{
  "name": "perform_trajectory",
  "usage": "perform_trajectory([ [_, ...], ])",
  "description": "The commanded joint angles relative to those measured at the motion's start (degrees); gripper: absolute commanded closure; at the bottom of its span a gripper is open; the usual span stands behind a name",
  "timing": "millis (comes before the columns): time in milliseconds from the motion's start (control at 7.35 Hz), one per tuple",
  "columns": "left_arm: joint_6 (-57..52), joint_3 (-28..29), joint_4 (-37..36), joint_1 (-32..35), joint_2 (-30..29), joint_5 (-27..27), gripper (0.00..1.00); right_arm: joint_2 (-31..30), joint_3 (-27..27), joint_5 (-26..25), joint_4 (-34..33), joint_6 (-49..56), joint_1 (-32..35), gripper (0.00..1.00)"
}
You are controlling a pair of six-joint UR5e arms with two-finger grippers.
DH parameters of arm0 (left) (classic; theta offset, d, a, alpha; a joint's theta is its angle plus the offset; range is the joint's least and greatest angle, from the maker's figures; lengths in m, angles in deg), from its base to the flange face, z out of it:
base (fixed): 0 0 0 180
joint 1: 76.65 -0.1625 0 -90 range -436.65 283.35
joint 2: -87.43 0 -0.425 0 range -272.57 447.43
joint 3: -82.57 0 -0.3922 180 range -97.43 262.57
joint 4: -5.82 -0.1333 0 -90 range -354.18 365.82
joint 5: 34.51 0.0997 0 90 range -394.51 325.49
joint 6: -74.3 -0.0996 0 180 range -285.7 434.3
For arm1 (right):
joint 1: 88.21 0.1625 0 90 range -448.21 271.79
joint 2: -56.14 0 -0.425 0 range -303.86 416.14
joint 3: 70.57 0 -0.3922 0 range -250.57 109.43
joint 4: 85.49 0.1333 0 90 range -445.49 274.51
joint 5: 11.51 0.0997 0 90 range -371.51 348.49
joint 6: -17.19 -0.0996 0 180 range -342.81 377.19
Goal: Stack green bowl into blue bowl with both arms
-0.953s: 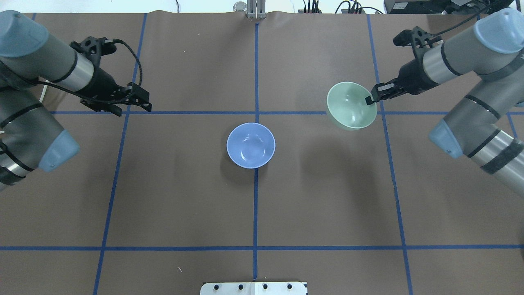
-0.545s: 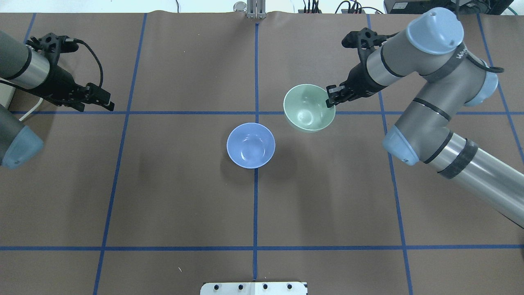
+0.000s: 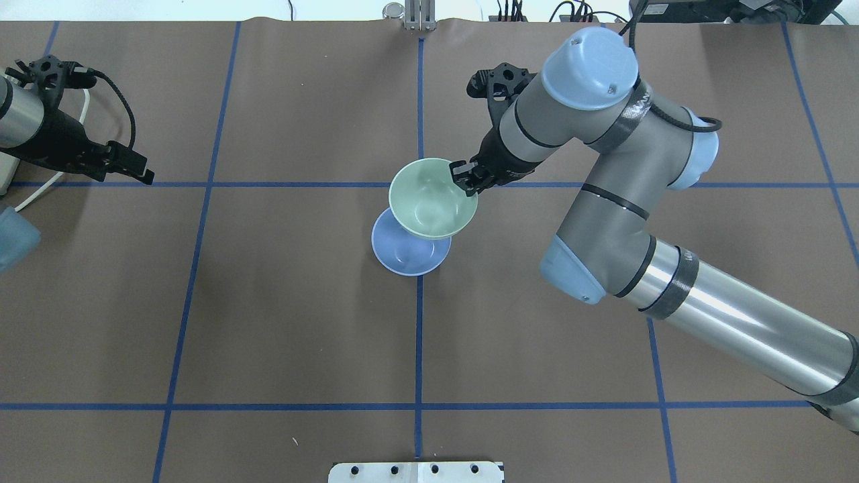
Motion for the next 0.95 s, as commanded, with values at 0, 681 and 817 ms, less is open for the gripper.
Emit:
perform_trajectory([
  [0, -0.49, 0.14, 0.03, -0.01, 0.26, 0.28, 0.03, 1.29, -0.27, -3.85, -0.13, -2.16, -3.66, 0.85],
  [681, -0.49, 0.75, 0.12, -0.19, 0.27, 0.55, 0.03, 2.09, -2.29, -7.55, 0.32, -1.83, -4.55, 0.85],
  [817, -0.49, 0.84, 0.21, -0.28, 0.27, 0.55, 0.03, 2.09, -2.73, -7.91, 0.32, -1.65, -4.73, 0.85],
])
